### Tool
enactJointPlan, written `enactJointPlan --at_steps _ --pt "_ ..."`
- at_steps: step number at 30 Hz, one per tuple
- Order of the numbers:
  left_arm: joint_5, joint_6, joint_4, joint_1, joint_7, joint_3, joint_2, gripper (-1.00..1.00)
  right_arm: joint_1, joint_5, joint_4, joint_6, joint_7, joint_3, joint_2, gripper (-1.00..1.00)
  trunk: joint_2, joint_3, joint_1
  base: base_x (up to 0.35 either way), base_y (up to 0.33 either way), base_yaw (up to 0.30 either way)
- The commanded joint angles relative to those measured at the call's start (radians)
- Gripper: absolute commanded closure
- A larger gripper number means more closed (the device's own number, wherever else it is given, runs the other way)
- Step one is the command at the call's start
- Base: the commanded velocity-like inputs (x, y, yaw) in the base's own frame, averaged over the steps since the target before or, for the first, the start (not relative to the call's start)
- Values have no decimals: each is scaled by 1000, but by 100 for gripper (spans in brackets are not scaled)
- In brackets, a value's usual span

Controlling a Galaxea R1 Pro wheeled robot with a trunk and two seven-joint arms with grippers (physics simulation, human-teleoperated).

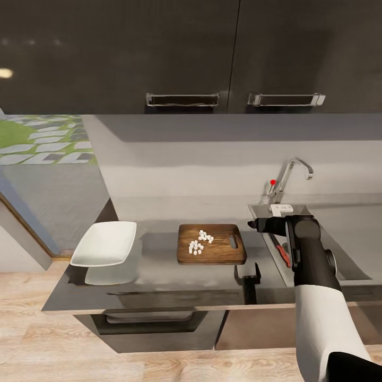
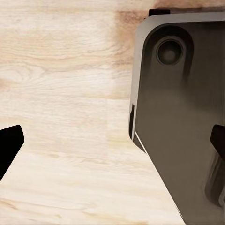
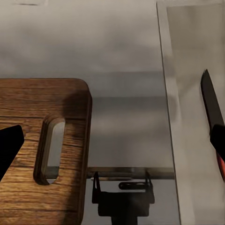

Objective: In the kitchen, take the Vidalia onion out of the sink, dice it on the chopping board with the paring knife, put the diced onion into the bowl on the countertop, then place both the paring knife and the chopping board into the sink.

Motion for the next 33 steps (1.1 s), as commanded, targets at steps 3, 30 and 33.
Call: enactJointPlan --at_steps 3,30,33 --pt "10 -7 4 -2 0 -8 -1 -100 -1 10 0 2 10 -2 1 -100 -2 -3 1 0 0 0" --pt "10 -7 4 -2 0 -8 1 -100 0 10 26 1 10 -2 2 -100 -2 -25 1 0 0 0" --pt "10 -7 4 -2 0 -8 1 -100 0 10 27 1 10 -1 3 -100 -2 -25 1 0 0 0"
